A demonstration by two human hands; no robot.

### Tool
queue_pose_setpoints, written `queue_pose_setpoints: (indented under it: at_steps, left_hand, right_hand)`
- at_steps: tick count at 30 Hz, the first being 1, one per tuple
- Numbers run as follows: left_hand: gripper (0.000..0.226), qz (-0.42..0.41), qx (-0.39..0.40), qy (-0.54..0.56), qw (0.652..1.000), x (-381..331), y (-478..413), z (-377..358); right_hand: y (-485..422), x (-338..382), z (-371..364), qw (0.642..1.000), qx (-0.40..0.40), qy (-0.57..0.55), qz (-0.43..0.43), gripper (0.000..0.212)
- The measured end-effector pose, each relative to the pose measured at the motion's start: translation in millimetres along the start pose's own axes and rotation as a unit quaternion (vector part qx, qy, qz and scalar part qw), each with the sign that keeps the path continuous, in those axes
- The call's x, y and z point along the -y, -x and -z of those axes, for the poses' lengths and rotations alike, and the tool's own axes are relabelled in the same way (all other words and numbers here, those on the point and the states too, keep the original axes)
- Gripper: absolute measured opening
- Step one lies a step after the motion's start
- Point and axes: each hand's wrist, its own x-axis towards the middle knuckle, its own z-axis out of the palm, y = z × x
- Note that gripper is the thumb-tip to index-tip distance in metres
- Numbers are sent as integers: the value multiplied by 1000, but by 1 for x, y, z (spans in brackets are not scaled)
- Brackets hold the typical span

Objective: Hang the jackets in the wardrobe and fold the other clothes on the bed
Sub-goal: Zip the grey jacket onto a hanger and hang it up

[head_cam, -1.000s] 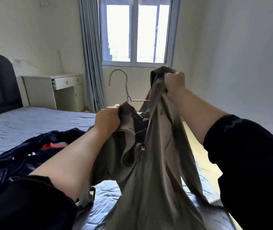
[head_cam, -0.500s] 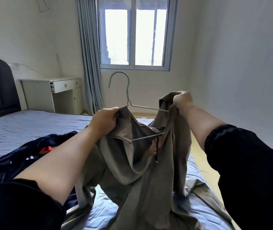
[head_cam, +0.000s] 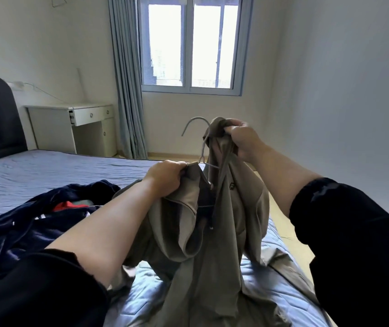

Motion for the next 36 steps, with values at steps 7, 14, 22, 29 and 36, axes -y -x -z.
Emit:
queue_pose_setpoints:
  at_steps: [7, 14, 22, 29, 36]
  left_hand:
    - [24, 92, -64, 78, 991, 0, 3, -1]
    - [28, 107, -91, 76, 987, -8, 0, -5]
    - [22, 60, -141, 24, 988, -4, -12, 8]
    - [30, 118, -126, 62, 983, -4, -33, 35]
    - [27, 117, -122, 78, 983, -15, -96, 133]
  right_hand:
    - [10, -19, 26, 913, 72, 400, 42, 42]
    - [18, -38, 34, 858, 59, 504, 81, 32]
    - [15, -29, 4, 876, -26, 451, 169, 17]
    - [5, -1, -20, 885, -112, 416, 175, 19]
    - [-26, 101, -22, 891, -141, 391, 183, 16]
